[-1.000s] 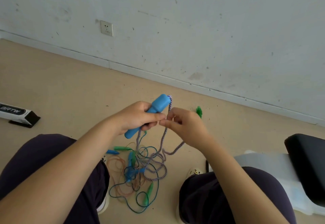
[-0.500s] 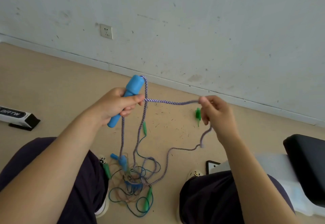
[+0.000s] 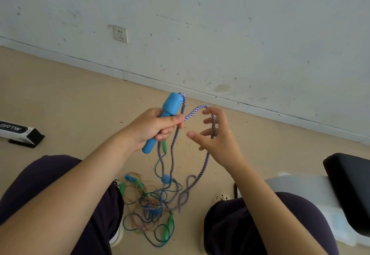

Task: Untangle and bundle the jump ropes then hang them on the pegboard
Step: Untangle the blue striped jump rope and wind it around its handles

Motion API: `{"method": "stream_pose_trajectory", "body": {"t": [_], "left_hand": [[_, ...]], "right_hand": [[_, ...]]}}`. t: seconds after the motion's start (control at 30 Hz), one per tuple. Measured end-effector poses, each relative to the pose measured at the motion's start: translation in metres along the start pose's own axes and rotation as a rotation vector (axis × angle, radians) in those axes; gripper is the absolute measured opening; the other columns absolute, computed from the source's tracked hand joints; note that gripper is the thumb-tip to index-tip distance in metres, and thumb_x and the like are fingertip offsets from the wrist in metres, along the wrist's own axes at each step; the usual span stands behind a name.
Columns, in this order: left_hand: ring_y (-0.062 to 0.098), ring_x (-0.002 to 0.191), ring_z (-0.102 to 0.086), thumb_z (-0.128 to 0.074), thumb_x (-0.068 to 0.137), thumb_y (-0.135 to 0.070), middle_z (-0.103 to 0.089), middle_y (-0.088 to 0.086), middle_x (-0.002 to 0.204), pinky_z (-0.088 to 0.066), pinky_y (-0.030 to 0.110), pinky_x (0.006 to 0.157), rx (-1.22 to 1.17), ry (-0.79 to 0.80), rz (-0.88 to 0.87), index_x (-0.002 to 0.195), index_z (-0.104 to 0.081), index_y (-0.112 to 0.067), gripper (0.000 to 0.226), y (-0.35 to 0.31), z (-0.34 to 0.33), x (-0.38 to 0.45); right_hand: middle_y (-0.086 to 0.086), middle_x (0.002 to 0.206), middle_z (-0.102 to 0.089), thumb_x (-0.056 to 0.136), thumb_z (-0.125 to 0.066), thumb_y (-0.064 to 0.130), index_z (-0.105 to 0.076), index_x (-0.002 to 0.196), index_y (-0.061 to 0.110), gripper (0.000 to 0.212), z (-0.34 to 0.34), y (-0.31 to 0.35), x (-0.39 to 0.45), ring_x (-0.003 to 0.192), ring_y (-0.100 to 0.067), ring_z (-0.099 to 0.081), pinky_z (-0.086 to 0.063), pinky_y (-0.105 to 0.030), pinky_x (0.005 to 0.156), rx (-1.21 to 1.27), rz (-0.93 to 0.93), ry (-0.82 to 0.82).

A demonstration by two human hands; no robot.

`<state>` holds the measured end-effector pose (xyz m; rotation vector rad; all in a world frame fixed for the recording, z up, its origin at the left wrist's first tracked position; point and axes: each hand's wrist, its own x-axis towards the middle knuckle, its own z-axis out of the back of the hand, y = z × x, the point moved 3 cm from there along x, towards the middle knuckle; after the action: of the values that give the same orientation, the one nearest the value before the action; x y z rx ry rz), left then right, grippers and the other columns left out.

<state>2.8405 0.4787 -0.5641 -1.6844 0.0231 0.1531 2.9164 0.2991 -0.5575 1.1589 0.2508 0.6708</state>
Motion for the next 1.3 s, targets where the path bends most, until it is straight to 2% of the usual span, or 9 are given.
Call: {"method": "stream_pose_trajectory", "body": {"t": [0.1,0.3,0.43,0.57,0.67,0.8,0.93,1.17,1.3], "left_hand": [[0.010,0.041,-0.033,-0.070,0.085,-0.040,-0.038,-0.004,0.052,-0.033,0.018,0.045,0.028,-0.071,-0.004,0.072,-0.070,-0.018,0.025,0.001,0.003,0.000],[0.010,0.042,-0.035,-0.071,0.088,-0.040,-0.044,-0.002,0.051,-0.032,0.021,0.047,0.093,0.068,0.052,0.072,-0.073,-0.019,0.026,0.010,-0.015,-0.002],[0.012,0.048,-0.042,-0.071,0.084,-0.047,-0.054,0.000,0.059,-0.040,0.021,0.052,0.118,0.109,0.080,0.075,-0.068,-0.015,0.033,0.007,-0.011,-0.003],[0.012,0.050,-0.043,-0.073,0.084,-0.044,-0.054,-0.001,0.060,-0.043,0.020,0.054,0.127,0.027,0.062,0.078,-0.075,-0.019,0.026,0.000,0.006,-0.005],[0.010,0.048,-0.041,-0.071,0.079,-0.044,-0.050,-0.002,0.057,-0.042,0.019,0.052,0.116,-0.046,0.032,0.077,-0.072,-0.017,0.027,0.000,0.016,-0.006],[0.010,0.047,-0.040,-0.070,0.087,-0.040,-0.049,-0.003,0.056,-0.043,0.019,0.054,0.184,0.030,0.042,0.080,-0.071,-0.016,0.025,0.008,0.004,-0.006],[0.012,0.048,-0.046,-0.067,0.093,-0.034,-0.055,-0.002,0.058,-0.044,0.021,0.055,0.228,0.087,0.059,0.067,-0.065,-0.022,0.029,0.016,-0.016,-0.005],[0.016,0.056,-0.055,-0.070,0.089,-0.035,-0.060,0.003,0.063,-0.049,0.024,0.058,0.137,0.004,0.033,0.075,-0.070,-0.019,0.022,0.012,0.001,-0.004],[0.016,0.045,-0.045,-0.067,0.094,-0.035,-0.054,0.001,0.053,-0.049,0.025,0.056,0.171,0.046,0.037,0.074,-0.070,-0.023,0.023,0.017,-0.001,-0.005]], "right_hand": [[-0.005,0.090,-0.059,0.074,-0.084,0.024,-0.041,0.100,0.018,0.051,0.008,0.001,0.001,0.071,-0.010,-0.060,-0.053,-0.030,0.068,0.121,-0.002,-0.123],[-0.004,0.093,-0.057,0.073,-0.085,0.026,-0.058,0.095,0.024,0.034,-0.013,0.006,-0.006,0.078,-0.008,-0.054,-0.045,-0.017,0.072,-0.055,0.000,0.150],[-0.015,0.073,-0.055,0.082,-0.074,0.036,-0.059,0.072,-0.002,0.042,-0.014,0.003,-0.003,0.064,-0.013,-0.046,-0.039,-0.025,0.061,-0.103,-0.005,0.151],[-0.021,0.064,-0.061,0.089,-0.065,0.041,-0.062,0.062,0.008,0.043,0.021,-0.001,0.005,0.057,-0.013,-0.043,-0.033,-0.024,0.055,-0.018,-0.051,-0.098],[-0.004,0.059,-0.062,0.088,-0.066,0.044,-0.060,0.068,0.001,0.048,0.052,-0.005,0.009,0.057,-0.011,-0.049,-0.040,-0.020,0.058,0.060,-0.072,-0.245],[-0.001,0.061,-0.059,0.071,-0.075,0.049,-0.067,0.086,0.008,0.044,0.037,0.000,0.005,0.056,-0.017,-0.052,-0.045,-0.031,0.054,0.070,-0.073,0.046],[0.004,0.057,-0.050,0.083,-0.074,0.030,-0.068,0.083,0.013,0.019,-0.004,0.001,-0.005,0.055,-0.011,-0.043,-0.036,-0.028,0.055,-0.074,-0.006,0.291],[0.006,0.055,-0.051,0.101,-0.053,0.025,-0.057,0.073,0.019,0.029,0.051,-0.001,0.008,0.047,-0.009,-0.042,-0.037,-0.020,0.048,0.077,-0.063,-0.369],[0.004,0.060,-0.058,0.099,-0.057,0.025,-0.065,0.088,0.013,0.018,0.045,0.000,0.007,0.049,-0.013,-0.047,-0.042,-0.023,0.050,0.136,-0.079,-0.179]]}}
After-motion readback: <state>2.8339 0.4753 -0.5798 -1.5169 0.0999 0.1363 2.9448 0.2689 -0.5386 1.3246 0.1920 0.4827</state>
